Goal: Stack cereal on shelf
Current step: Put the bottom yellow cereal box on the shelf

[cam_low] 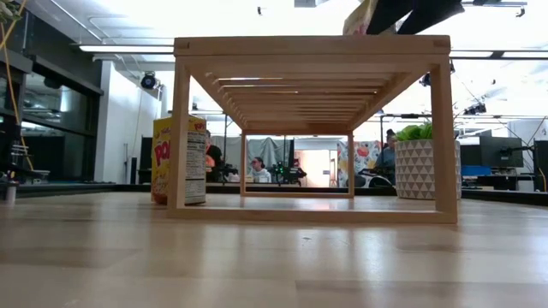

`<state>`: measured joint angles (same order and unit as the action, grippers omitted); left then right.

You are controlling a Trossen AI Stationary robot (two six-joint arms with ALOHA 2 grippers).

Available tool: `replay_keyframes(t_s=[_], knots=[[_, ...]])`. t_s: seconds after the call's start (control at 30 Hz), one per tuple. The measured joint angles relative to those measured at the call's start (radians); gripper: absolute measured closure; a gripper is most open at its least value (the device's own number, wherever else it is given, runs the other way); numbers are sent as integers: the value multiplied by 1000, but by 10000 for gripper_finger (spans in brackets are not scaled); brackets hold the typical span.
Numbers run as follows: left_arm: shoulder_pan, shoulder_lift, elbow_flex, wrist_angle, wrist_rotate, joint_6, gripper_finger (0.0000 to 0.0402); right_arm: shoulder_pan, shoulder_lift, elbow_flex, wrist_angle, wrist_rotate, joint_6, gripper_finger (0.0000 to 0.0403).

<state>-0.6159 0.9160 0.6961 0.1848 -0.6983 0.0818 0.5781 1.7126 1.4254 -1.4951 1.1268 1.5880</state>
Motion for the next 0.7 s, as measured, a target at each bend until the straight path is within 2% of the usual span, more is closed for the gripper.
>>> replay_keyframes(t_s=[0.17,0.3,0.47,0.7], knots=[[0,0,0,0,0,0,174,0,0,0,120,-73,-215,116],[0,0,0,0,0,0,174,1,0,0,147,-93,-305,116],[0,0,0,0,0,0,174,1,0,0,119,-122,-319,116],[0,0,0,-1,0,0,174,9,-31,0,-17,-275,-337,116]])
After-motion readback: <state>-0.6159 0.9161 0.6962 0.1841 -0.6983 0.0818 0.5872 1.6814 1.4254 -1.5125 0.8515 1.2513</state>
